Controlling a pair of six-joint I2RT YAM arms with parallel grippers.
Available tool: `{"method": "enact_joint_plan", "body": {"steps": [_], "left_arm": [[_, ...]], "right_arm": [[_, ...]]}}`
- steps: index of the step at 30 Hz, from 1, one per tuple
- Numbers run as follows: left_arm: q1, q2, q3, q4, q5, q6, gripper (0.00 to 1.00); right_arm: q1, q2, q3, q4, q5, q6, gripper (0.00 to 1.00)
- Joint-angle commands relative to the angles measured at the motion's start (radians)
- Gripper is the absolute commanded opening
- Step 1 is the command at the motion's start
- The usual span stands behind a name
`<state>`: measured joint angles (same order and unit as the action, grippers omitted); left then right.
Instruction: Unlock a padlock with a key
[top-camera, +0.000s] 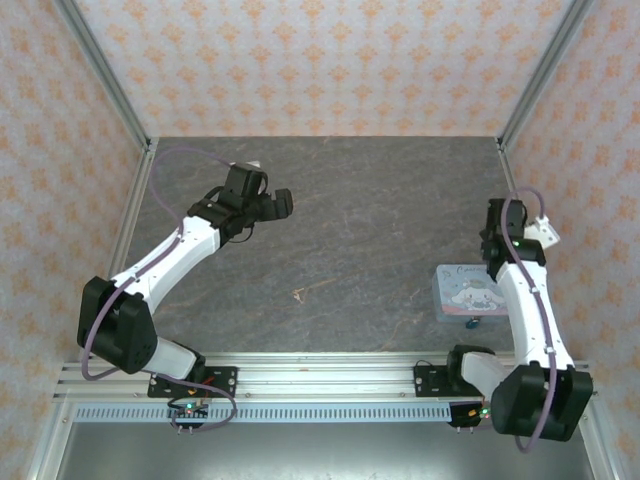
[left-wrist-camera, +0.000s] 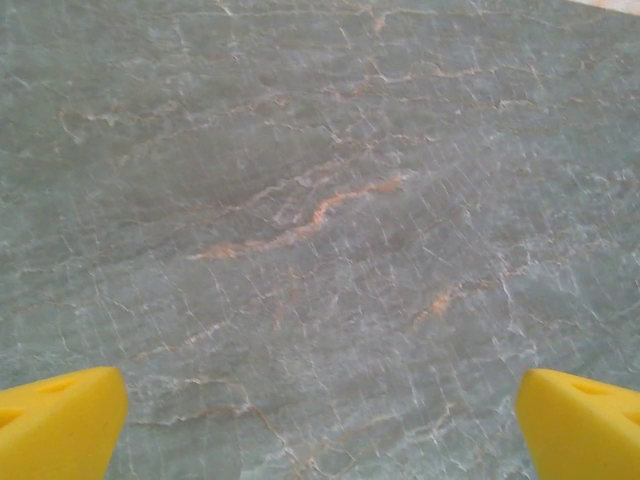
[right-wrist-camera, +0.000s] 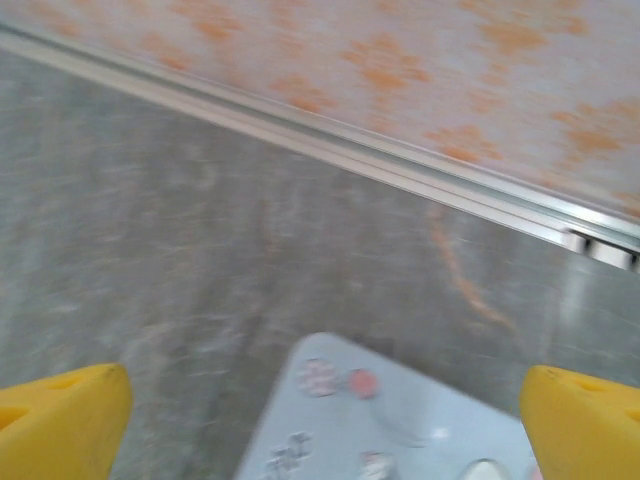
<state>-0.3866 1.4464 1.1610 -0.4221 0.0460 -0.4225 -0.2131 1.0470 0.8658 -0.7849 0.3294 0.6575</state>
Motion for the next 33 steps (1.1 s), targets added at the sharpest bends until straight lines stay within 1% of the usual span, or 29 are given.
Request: {"method": "enact_joint_plan", "body": {"steps": [1, 4, 6, 12, 17, 19, 21, 23, 28, 31, 33], "left_arm": [[-0.021, -0.014, 0.054, -0.061, 0.005, -0.021, 1.00], [-0.035, -0.017, 0.065, -0.077, 0.000, -0.012, 1.00], [-0.040, -0.021, 0.063, -0.078, -0.007, -0.012, 1.00], [-0.042, -0.036, 0.056, -0.084, -0.028, -0.013, 1.00], [-0.043, -0.049, 0.047, -0.083, -0.029, -0.021, 1.00], [-0.044, -0.051, 0.048, -0.081, -0.025, -0.024, 1.00], [-0.044, -0.055, 0.048, -0.079, -0.021, -0.030, 1.00], [-0.044, -0.056, 0.052, -0.075, -0.017, -0.036, 1.00], [-0.050, -0.055, 0.061, -0.069, -0.002, -0.054, 1.00], [-0.061, -0.052, 0.062, -0.063, 0.005, -0.070, 1.00], [-0.070, -0.047, 0.060, -0.061, 0.014, -0.085, 1.00]], "right_arm": [[-0.085, -0.015, -0.065, -0.057, -0.053, 0.008, 0.99], [-0.158, -0.009, -0.110, -0.033, -0.098, 0.011, 0.99], [-0.185, -0.007, -0.134, -0.004, -0.129, 0.009, 0.99], [-0.187, 0.008, -0.182, 0.092, -0.218, -0.024, 0.99], [-0.188, 0.036, -0.213, 0.155, -0.321, -0.032, 1.00], [-0.187, 0.031, -0.235, 0.186, -0.392, -0.025, 0.97], [-0.181, 0.016, -0.268, 0.233, -0.485, 0.004, 0.91], [-0.144, -0.005, -0.295, 0.268, -0.523, 0.036, 0.86], [0.019, -0.067, -0.333, 0.290, -0.510, 0.146, 0.84], [0.161, -0.094, -0.355, 0.342, -0.485, 0.238, 0.82], [0.243, -0.086, -0.343, 0.361, -0.459, 0.268, 0.82]]}}
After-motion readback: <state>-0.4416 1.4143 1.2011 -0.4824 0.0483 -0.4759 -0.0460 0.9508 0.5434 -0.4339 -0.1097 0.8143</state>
